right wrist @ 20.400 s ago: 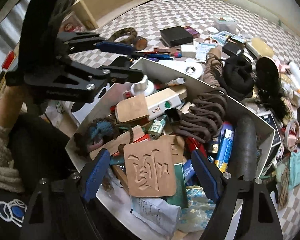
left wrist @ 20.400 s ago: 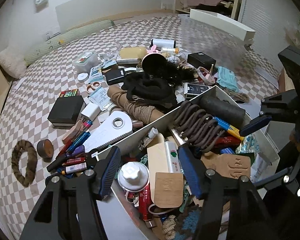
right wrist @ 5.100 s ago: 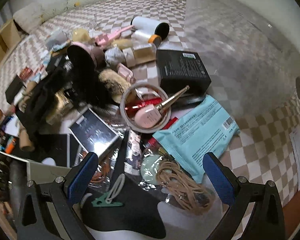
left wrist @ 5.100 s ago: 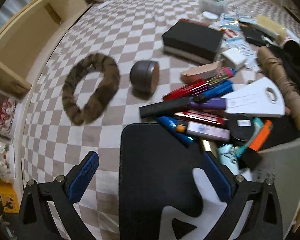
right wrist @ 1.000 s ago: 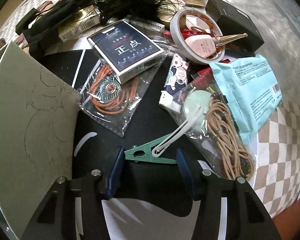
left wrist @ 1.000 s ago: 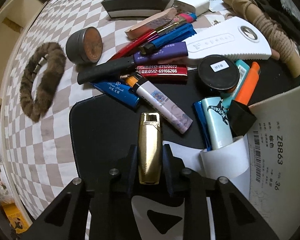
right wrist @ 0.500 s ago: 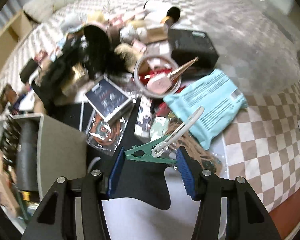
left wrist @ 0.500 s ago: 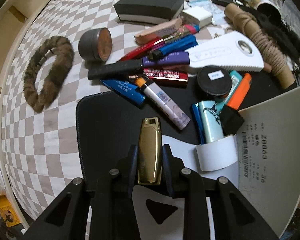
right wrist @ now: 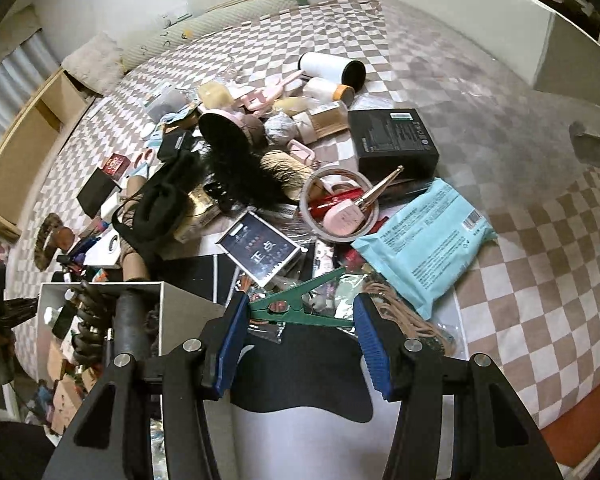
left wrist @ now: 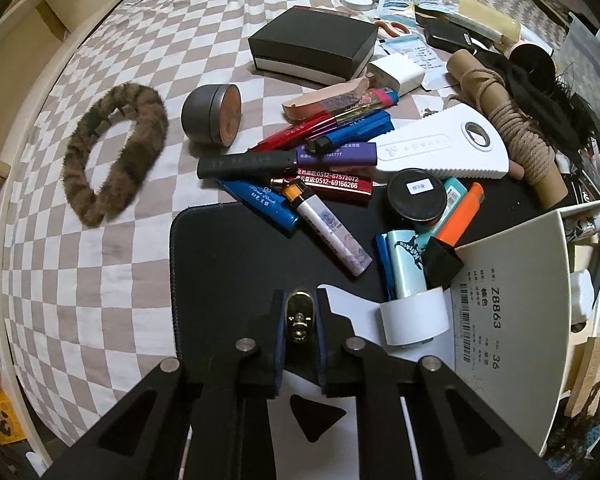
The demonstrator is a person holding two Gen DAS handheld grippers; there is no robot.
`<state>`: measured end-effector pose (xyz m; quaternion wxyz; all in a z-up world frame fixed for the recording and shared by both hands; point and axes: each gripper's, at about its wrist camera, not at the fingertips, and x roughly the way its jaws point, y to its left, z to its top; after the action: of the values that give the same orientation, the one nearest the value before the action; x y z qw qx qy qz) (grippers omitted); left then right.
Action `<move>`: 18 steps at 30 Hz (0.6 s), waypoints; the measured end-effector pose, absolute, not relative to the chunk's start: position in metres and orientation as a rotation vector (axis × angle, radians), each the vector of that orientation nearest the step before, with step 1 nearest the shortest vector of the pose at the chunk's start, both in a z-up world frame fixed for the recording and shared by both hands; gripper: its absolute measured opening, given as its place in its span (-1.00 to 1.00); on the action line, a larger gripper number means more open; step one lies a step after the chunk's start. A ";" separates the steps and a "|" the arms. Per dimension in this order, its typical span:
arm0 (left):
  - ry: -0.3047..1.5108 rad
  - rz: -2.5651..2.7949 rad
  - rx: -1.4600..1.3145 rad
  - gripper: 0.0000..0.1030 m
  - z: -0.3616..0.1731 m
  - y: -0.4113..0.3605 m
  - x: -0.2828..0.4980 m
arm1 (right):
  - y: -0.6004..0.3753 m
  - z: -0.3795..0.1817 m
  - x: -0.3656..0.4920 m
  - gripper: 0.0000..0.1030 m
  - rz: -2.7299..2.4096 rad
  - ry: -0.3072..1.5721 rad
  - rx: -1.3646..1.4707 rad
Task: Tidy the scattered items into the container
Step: 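Lift the gold lighter with the left gripper while the right carries the clothespin toward the box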
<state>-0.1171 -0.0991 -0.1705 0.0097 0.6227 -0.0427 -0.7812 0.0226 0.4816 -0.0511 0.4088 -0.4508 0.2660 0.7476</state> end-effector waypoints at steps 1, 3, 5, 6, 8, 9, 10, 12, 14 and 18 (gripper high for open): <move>-0.134 -2.440 1.941 -0.75 -0.170 -0.099 -0.117 | 0.481 -0.052 0.022 0.05 1.885 0.672 -1.137; -0.134 -2.442 1.941 -0.75 -0.169 -0.101 -0.117 | 0.480 -0.052 0.020 0.05 1.886 0.674 -1.139; -0.132 -2.446 1.937 -0.75 -0.169 -0.102 -0.117 | 0.480 -0.053 0.018 0.05 1.888 0.673 -1.142; -0.128 -2.450 1.934 -0.75 -0.168 -0.101 -0.117 | 0.480 -0.053 0.018 0.05 1.889 0.673 -1.144; -0.113 -2.462 1.927 -0.75 -0.164 -0.101 -0.117 | 0.480 -0.054 0.017 0.05 1.891 0.673 -1.144; -0.103 -2.469 1.922 -0.75 -0.162 -0.101 -0.117 | 0.480 -0.053 0.016 0.05 1.894 0.675 -1.142; -0.088 -2.479 1.915 -0.75 -0.159 -0.102 -0.117 | 0.480 -0.053 0.016 0.05 1.898 0.676 -1.139; -0.059 -2.500 1.899 -0.75 -0.153 -0.105 -0.117 | 0.479 -0.051 0.015 0.05 1.909 0.678 -1.132; -0.028 -2.527 1.882 -0.75 -0.145 -0.106 -0.115 | 0.477 -0.048 0.013 0.05 1.926 0.683 -1.125; 0.022 -2.589 1.843 -0.75 -0.126 -0.100 -0.106 | 0.470 -0.043 0.008 0.05 1.965 0.686 -1.116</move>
<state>-0.1063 -0.0996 -0.1264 -0.0185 0.5798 0.0068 -0.8145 0.0082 0.4705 -0.0426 0.3802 -0.4372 0.2686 0.7695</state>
